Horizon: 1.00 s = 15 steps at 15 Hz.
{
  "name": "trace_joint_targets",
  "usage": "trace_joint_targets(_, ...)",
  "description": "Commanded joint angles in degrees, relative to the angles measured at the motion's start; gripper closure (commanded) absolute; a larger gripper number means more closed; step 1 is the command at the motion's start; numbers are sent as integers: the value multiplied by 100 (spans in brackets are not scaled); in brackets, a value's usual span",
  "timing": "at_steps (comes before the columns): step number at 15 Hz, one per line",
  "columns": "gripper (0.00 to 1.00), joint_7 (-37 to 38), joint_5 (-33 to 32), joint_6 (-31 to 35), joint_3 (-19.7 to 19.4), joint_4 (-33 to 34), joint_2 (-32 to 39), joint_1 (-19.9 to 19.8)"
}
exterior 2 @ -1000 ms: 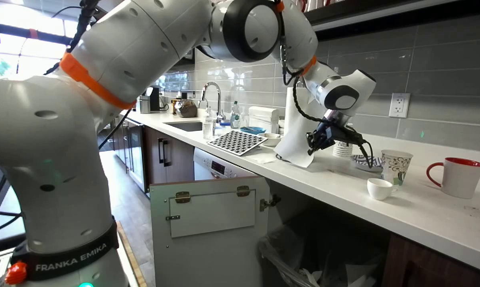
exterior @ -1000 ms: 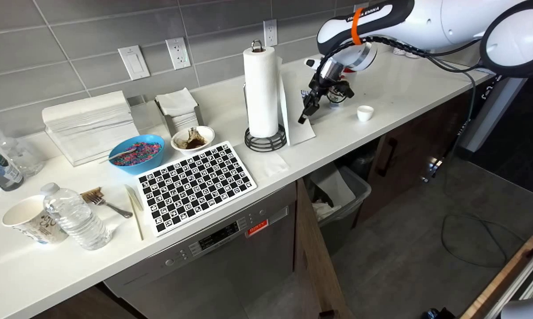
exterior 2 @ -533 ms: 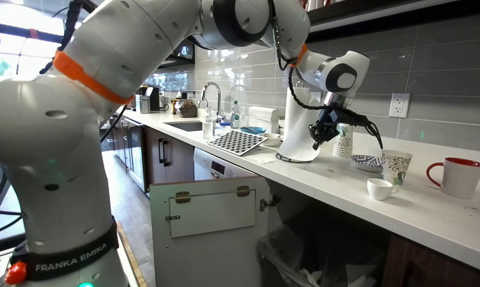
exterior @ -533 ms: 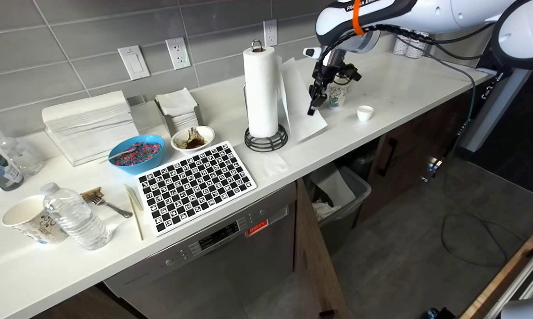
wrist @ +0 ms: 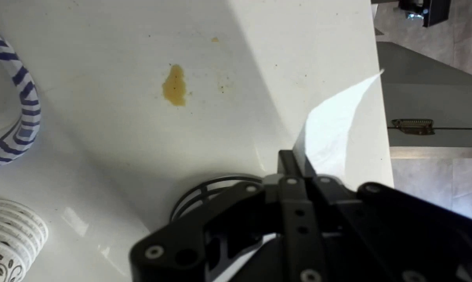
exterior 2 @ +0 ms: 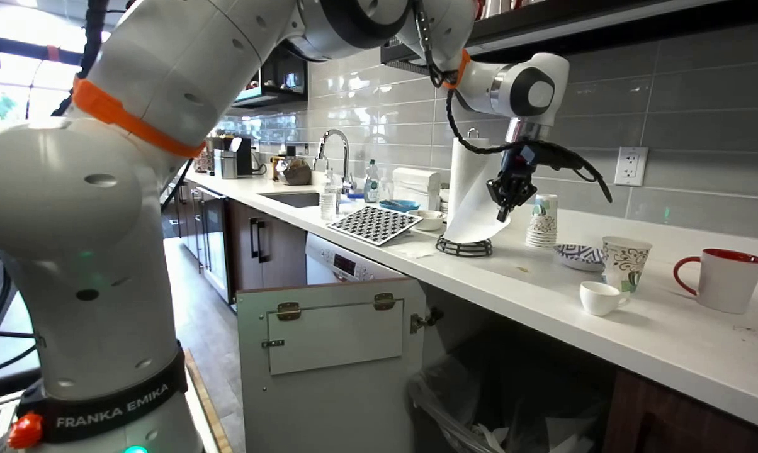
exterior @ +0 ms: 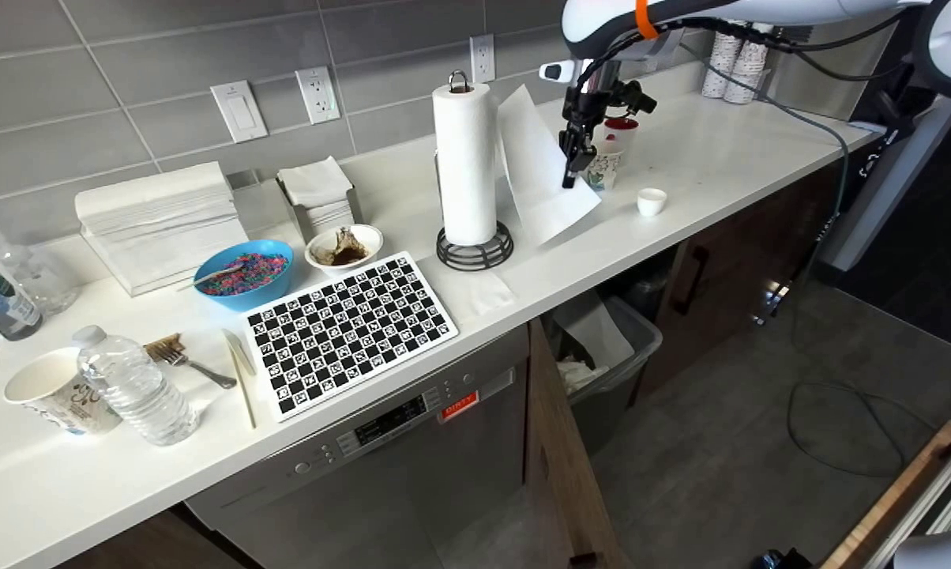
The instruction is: Get a piece of paper towel from the roll of paper towel and put it on the table
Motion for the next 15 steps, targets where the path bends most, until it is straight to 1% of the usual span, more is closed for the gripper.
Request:
trace_joint_targets(1, 100, 137, -415, -227, -181, -315, -440, 150)
trace_joint_targets(9, 100, 253, -1279, -620, -398, -379, -1067, 337)
trace_joint_targets(15, 100, 254, -1760, -887, -435, -334, -1365, 435)
